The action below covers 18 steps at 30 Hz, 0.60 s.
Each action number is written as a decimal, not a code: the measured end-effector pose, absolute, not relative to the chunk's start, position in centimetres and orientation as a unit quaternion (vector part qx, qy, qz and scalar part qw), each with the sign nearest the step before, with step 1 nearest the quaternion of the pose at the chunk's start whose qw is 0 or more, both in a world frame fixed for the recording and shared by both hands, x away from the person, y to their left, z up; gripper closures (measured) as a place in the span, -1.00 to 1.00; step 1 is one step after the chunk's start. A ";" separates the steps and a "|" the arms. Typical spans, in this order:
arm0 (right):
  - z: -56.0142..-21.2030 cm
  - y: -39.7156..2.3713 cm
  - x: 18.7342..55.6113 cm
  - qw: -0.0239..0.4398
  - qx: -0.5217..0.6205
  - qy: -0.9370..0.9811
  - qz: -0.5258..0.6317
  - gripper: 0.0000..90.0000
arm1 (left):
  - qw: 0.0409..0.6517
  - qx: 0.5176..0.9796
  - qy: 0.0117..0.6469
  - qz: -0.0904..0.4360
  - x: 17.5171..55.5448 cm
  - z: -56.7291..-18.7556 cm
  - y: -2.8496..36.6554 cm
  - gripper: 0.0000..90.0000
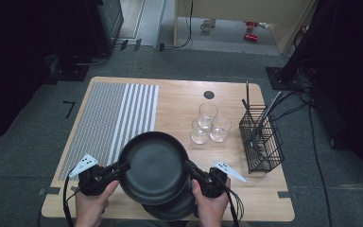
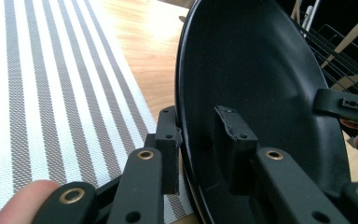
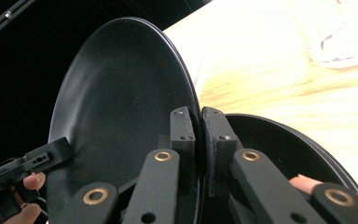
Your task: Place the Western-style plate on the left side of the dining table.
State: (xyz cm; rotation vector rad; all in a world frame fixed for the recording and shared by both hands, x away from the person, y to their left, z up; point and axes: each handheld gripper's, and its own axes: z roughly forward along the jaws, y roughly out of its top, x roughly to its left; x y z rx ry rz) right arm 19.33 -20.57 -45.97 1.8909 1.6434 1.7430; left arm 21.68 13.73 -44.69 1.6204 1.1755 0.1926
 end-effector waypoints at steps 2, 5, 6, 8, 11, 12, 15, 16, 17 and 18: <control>-45.8 -20.3 19.8 0.045 0.618 0.540 0.569 0.89 | 0.535 0.679 0.496 0.081 22.0 -44.6 13.9 0.62; -45.6 -20.0 20.5 0.046 0.617 0.542 0.568 0.89 | 0.536 0.678 0.497 0.081 22.5 -44.4 14.3 0.62; -45.5 -19.9 20.7 0.046 0.616 0.543 0.568 0.89 | 0.535 0.679 0.497 0.082 22.7 -44.3 14.4 0.62; -45.3 -19.7 21.1 0.045 0.616 0.544 0.568 0.89 | 0.536 0.676 0.499 0.082 23.0 -44.1 14.6 0.62; -45.0 -19.4 21.9 0.043 0.614 0.546 0.569 0.89 | 0.536 0.675 0.501 0.084 23.5 -43.8 14.9 0.62; -44.9 -19.3 22.1 0.043 0.613 0.546 0.570 0.89 | 0.536 0.673 0.501 0.087 23.7 -43.6 15.0 0.62; -44.6 -19.0 23.0 0.041 0.611 0.547 0.571 0.88 | 0.537 0.669 0.504 0.096 24.1 -43.3 15.2 0.62; -44.5 -18.8 23.3 0.041 0.609 0.549 0.572 0.88 | 0.537 0.669 0.505 0.096 24.3 -43.3 15.4 0.62; -44.4 -18.7 23.5 0.041 0.607 0.551 0.571 0.89 | 0.538 0.668 0.506 0.095 24.5 -43.3 15.5 0.62; -44.3 -18.6 23.8 0.043 0.605 0.554 0.571 0.89 | 0.539 0.666 0.507 0.094 24.7 -43.3 15.7 0.62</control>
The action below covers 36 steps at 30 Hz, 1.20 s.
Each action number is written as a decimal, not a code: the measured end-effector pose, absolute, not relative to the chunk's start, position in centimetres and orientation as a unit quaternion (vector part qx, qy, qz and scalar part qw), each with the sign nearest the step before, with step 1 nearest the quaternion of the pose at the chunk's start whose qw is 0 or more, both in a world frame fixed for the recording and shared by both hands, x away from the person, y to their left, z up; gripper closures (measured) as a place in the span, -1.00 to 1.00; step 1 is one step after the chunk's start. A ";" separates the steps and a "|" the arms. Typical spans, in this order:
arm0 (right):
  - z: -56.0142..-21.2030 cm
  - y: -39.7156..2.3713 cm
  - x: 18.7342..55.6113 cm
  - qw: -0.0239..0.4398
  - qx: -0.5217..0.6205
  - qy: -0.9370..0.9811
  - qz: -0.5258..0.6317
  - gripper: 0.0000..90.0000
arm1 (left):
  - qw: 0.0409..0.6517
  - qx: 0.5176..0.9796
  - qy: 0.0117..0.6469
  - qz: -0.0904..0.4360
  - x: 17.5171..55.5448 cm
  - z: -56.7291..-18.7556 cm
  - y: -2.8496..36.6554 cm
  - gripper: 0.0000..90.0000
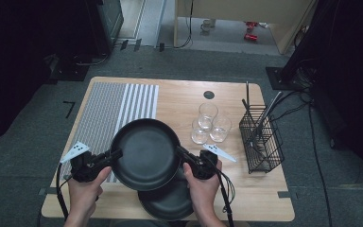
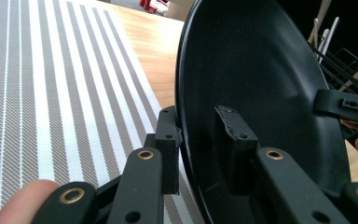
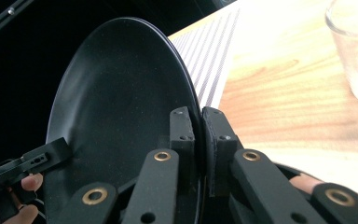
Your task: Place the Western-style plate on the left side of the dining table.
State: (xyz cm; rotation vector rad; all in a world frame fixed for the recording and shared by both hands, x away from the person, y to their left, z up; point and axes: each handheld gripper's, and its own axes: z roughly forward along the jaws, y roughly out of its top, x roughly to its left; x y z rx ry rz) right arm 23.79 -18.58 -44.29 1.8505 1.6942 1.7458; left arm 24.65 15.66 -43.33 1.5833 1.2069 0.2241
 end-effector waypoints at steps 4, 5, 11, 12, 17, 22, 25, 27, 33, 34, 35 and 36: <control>-44.0 -18.0 24.9 0.037 0.602 0.562 0.566 0.89 | 0.539 0.661 0.514 0.092 25.3 -43.5 16.4 0.61; -44.0 -17.8 25.3 0.035 0.601 0.563 0.566 0.89 | 0.539 0.660 0.515 0.093 25.5 -43.6 16.7 0.61; -44.2 -16.3 27.1 0.030 0.599 0.569 0.562 0.89 | 0.538 0.651 0.527 0.093 26.7 -44.0 18.0 0.61; -44.3 -16.1 27.5 0.028 0.600 0.570 0.561 0.89 | 0.537 0.650 0.530 0.093 26.9 -44.1 18.2 0.61; -44.5 -15.1 29.0 0.020 0.597 0.577 0.557 0.89 | 0.532 0.649 0.536 0.093 28.0 -44.2 19.3 0.61; -44.6 -14.0 30.6 0.015 0.599 0.580 0.552 0.89 | 0.529 0.645 0.544 0.092 29.4 -44.5 20.3 0.61; -44.7 -13.4 31.6 0.015 0.599 0.581 0.551 0.89 | 0.527 0.643 0.549 0.089 30.3 -44.7 20.9 0.61; -44.7 -13.0 32.3 0.013 0.599 0.583 0.548 0.89 | 0.526 0.642 0.551 0.090 30.8 -44.7 21.2 0.61; -44.8 -11.9 34.3 0.012 0.599 0.586 0.545 0.89 | 0.525 0.636 0.559 0.087 32.3 -45.0 22.1 0.61; -44.8 -11.8 34.5 0.015 0.598 0.587 0.545 0.89 | 0.526 0.634 0.561 0.086 32.6 -45.1 22.3 0.61; -44.8 -11.6 34.8 0.013 0.601 0.587 0.542 0.89 | 0.526 0.632 0.563 0.085 32.9 -45.2 22.4 0.60; -44.8 -11.4 35.1 0.017 0.600 0.588 0.542 0.88 | 0.526 0.632 0.563 0.085 33.2 -45.2 22.6 0.60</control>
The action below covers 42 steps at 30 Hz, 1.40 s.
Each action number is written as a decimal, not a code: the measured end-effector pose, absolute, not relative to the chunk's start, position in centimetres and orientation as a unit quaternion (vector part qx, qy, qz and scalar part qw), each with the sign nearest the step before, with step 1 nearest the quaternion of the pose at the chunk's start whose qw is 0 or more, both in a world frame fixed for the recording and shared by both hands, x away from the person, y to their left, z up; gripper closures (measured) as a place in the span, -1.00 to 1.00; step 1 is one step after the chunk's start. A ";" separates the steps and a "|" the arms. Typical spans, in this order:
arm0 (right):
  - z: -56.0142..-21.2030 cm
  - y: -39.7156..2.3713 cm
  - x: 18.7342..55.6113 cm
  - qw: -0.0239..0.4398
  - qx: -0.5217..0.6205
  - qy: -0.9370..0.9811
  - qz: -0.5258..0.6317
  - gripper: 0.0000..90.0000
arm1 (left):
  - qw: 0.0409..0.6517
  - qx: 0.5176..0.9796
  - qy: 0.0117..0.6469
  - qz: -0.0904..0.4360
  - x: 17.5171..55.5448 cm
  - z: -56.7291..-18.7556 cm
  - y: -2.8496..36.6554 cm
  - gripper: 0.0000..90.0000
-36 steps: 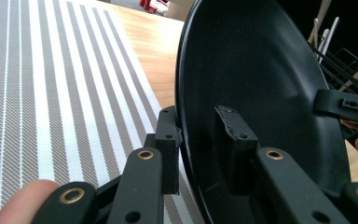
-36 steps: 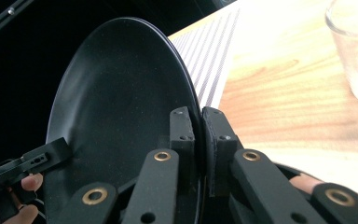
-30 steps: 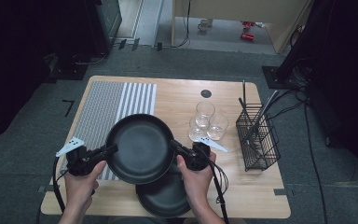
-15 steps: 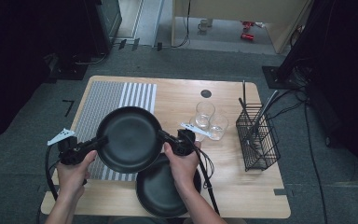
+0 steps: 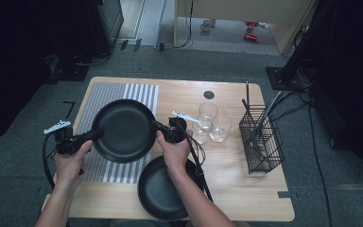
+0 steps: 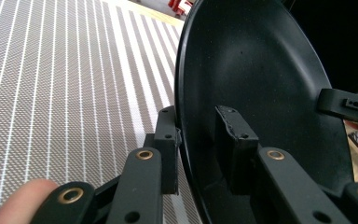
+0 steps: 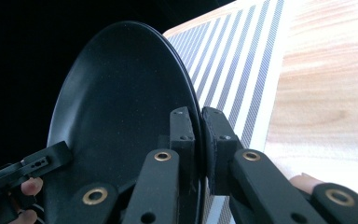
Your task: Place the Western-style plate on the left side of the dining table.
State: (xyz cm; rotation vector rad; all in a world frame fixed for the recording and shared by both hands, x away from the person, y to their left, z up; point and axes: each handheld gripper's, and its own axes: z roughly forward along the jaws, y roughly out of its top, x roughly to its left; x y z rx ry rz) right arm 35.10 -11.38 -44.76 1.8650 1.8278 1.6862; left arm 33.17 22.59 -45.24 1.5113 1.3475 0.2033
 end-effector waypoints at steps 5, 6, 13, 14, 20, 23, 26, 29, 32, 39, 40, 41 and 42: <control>-44.9 -10.5 36.4 0.018 0.600 0.589 0.540 0.88 | 0.521 0.630 0.569 0.087 34.2 -45.2 23.2 0.60; -44.9 -10.4 36.6 0.017 0.601 0.589 0.540 0.88 | 0.520 0.631 0.569 0.087 34.4 -45.2 23.3 0.60; -45.8 -9.4 38.1 0.012 0.612 0.583 0.534 0.88 | 0.512 0.626 0.582 0.082 35.8 -45.9 24.1 0.60; -46.0 -9.3 38.3 0.013 0.613 0.584 0.533 0.88 | 0.511 0.626 0.584 0.083 36.0 -46.0 24.2 0.60; -46.9 -8.2 39.7 0.003 0.625 0.585 0.517 0.87 | 0.503 0.620 0.597 0.078 37.5 -46.7 25.1 0.61; -47.3 -7.6 40.4 -0.003 0.629 0.587 0.510 0.87 | 0.497 0.618 0.604 0.072 38.1 -47.1 25.6 0.61; -47.8 -7.2 41.1 -0.007 0.636 0.587 0.502 0.87 | 0.492 0.618 0.610 0.068 38.8 -47.4 26.0 0.62; -48.3 -6.7 41.7 -0.012 0.644 0.584 0.493 0.86 | 0.493 0.609 0.619 0.055 39.8 -47.8 26.5 0.65; -48.6 -6.1 42.1 -0.009 0.649 0.592 0.479 0.84 | 0.490 0.604 0.626 0.053 40.5 -48.3 26.8 0.67; -49.7 -5.4 42.9 -0.017 0.658 0.593 0.465 0.85 | 0.485 0.601 0.635 0.043 41.8 -49.4 27.4 0.67; -49.7 -5.4 43.0 -0.020 0.662 0.589 0.462 0.85 | 0.483 0.601 0.635 0.042 42.0 -49.6 27.3 0.66; -49.8 -5.4 43.2 -0.015 0.662 0.592 0.459 0.85 | 0.483 0.600 0.636 0.042 42.2 -49.8 27.3 0.66; -49.8 -5.4 43.2 -0.016 0.665 0.590 0.457 0.85 | 0.484 0.599 0.637 0.041 42.4 -49.9 27.3 0.65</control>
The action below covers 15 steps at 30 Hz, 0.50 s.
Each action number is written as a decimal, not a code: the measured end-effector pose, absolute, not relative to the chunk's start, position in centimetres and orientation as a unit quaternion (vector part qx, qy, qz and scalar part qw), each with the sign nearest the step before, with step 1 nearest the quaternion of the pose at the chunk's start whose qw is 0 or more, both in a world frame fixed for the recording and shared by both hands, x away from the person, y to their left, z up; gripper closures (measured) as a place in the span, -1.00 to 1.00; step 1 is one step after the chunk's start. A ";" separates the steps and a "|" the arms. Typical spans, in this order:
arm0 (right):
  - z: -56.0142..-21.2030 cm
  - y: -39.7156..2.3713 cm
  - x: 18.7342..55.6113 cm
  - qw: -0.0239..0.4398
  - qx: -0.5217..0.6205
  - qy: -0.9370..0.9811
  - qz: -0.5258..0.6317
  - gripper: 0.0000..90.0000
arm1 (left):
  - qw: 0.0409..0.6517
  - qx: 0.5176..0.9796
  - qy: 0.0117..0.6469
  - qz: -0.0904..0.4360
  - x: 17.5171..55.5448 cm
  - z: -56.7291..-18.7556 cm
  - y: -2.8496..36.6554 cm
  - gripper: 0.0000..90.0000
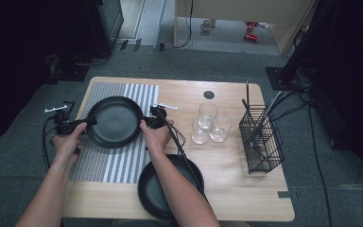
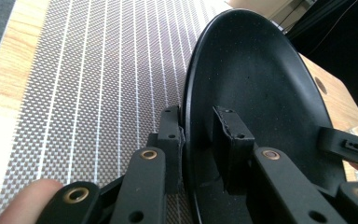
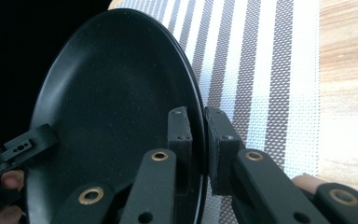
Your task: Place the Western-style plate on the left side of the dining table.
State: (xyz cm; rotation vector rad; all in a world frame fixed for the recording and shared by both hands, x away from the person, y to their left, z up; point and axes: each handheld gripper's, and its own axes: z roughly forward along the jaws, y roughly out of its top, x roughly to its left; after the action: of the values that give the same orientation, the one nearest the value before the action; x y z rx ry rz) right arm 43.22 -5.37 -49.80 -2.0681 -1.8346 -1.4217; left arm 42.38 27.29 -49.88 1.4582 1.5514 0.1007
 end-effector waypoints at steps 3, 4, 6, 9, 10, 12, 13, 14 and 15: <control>-50.0 -5.2 43.4 0.018 -0.667 -0.591 -0.454 0.86 | 0.472 0.600 0.644 0.047 42.9 -50.2 27.2 0.62; -50.1 -5.1 43.5 0.019 -0.669 -0.590 -0.452 0.85 | 0.468 0.601 0.646 0.048 43.0 -50.3 27.2 0.61; -50.4 -4.9 43.6 0.010 -0.669 -0.593 -0.448 0.85 | 0.465 0.601 0.648 0.050 43.3 -50.5 27.1 0.60; -50.8 -4.7 43.9 0.016 -0.673 -0.589 -0.448 0.85 | 0.462 0.604 0.648 0.053 43.4 -50.7 27.3 0.60; -50.8 -4.7 43.9 0.017 -0.673 -0.588 -0.448 0.85 | 0.463 0.601 0.649 0.052 43.5 -50.8 27.3 0.60; -51.0 -4.6 43.9 0.015 -0.672 -0.589 -0.449 0.85 | 0.467 0.599 0.648 0.055 43.5 -51.1 27.4 0.60; -51.0 -4.5 43.9 0.013 -0.671 -0.589 -0.450 0.85 | 0.467 0.599 0.649 0.055 43.6 -51.3 27.4 0.60; -51.1 -4.5 43.9 0.011 -0.672 -0.588 -0.450 0.85 | 0.466 0.596 0.651 0.052 43.6 -51.6 27.5 0.59; -51.1 -4.3 43.9 0.007 -0.672 -0.588 -0.450 0.85 | 0.466 0.594 0.654 0.050 43.6 -51.7 27.5 0.58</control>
State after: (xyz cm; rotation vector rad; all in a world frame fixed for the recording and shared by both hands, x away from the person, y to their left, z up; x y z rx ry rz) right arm 43.92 -4.34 -51.06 -2.0999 -1.8397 -1.4078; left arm 43.62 27.54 -51.72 1.4585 1.6041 0.1223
